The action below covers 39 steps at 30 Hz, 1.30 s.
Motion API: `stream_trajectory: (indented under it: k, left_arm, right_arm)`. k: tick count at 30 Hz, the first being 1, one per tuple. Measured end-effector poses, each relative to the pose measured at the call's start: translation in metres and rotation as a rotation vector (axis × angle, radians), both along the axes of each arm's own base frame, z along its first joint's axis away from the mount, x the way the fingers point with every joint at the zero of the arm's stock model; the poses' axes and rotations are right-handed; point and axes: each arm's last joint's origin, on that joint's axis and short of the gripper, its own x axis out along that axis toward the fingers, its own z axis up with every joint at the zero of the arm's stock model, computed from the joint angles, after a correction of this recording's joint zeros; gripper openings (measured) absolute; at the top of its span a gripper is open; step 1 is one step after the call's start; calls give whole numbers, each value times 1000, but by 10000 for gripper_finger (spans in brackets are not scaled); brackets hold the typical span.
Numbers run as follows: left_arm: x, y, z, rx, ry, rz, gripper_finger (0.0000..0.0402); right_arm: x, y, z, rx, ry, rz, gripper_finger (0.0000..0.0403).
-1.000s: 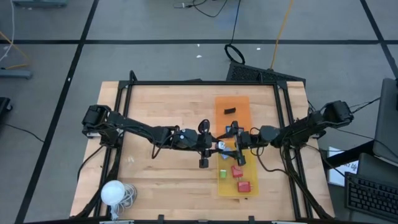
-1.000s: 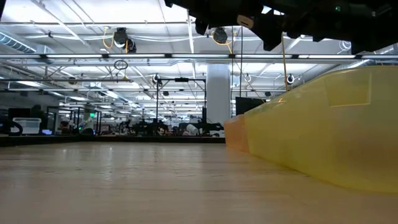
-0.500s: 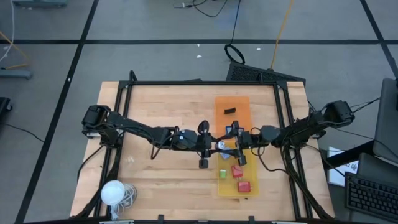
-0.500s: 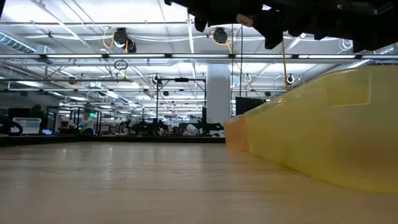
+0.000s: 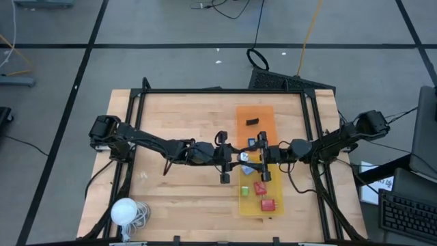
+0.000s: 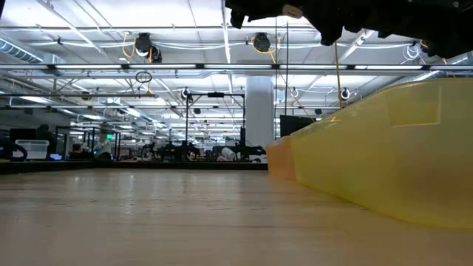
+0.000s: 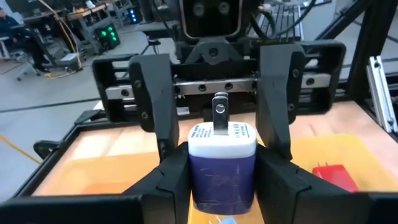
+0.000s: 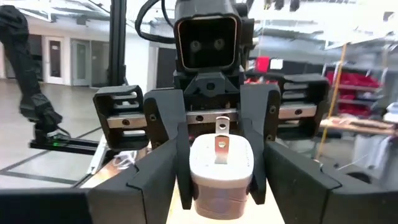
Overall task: Pick & Place Office items
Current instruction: Put the purple charger adapter into the yellow bin
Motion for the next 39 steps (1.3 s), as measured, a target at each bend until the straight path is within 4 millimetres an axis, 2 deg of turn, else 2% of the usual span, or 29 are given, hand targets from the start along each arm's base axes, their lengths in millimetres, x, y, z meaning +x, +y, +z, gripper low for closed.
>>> stream_trajectory:
  k: [9, 14, 19, 22, 26, 32, 39]
  left_arm:
    - [1, 0, 4, -15, -37, 1, 147]
    - [2, 0, -6, -3, 18, -1, 134]
    - [1, 0, 0, -9, -8, -2, 145]
    - [0, -1, -2, -6, 6, -5, 152]
    - [1, -1, -1, -6, -3, -5, 136]
    - [0, -1, -1, -4, -3, -6, 134]
    - [1, -1, -1, -7, -8, -5, 151]
  right_arm:
    - [-5, 8, 8, -64, -88, -51, 213]
    - [-6, 8, 16, -35, -147, -63, 208]
    - [-8, 8, 18, 9, -165, -39, 199]
    - [-6, 9, 13, -2, -116, -34, 194]
    - [-5, 9, 10, 0, -83, -25, 185]
    - [-3, 10, 4, 3, -22, -19, 171]
    - [-3, 10, 4, 2, -22, -15, 144]
